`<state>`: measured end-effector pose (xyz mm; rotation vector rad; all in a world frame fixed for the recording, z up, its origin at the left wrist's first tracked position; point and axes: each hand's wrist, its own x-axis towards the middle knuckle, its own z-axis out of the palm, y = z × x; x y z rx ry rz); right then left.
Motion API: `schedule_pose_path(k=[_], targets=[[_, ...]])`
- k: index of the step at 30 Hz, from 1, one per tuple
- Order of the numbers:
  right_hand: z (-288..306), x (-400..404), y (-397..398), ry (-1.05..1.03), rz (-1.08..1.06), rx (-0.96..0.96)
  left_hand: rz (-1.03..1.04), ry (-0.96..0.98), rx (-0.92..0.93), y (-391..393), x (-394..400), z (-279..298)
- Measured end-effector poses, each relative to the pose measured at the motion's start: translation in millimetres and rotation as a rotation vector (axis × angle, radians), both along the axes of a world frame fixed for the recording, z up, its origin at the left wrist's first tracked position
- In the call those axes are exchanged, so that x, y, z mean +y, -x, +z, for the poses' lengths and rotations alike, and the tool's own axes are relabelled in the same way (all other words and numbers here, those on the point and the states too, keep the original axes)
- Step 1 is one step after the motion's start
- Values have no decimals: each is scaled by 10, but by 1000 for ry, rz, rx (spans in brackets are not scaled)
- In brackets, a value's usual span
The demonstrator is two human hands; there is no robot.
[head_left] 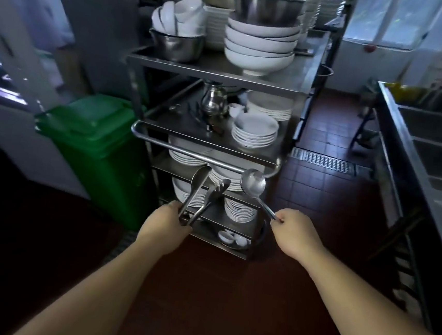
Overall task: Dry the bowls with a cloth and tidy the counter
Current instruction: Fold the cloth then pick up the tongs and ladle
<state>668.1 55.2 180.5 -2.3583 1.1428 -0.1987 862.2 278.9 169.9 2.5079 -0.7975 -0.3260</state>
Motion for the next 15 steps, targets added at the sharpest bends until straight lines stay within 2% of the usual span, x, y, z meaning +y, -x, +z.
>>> schedule_pose_path(k=[7, 15], targets=[[-153, -517, -1111, -35, 139, 4, 109, -37, -2, -775, -293, -64], [-50, -1301, -2225, -39, 313, -26, 212, -109, -32, -1645, -810, 53]])
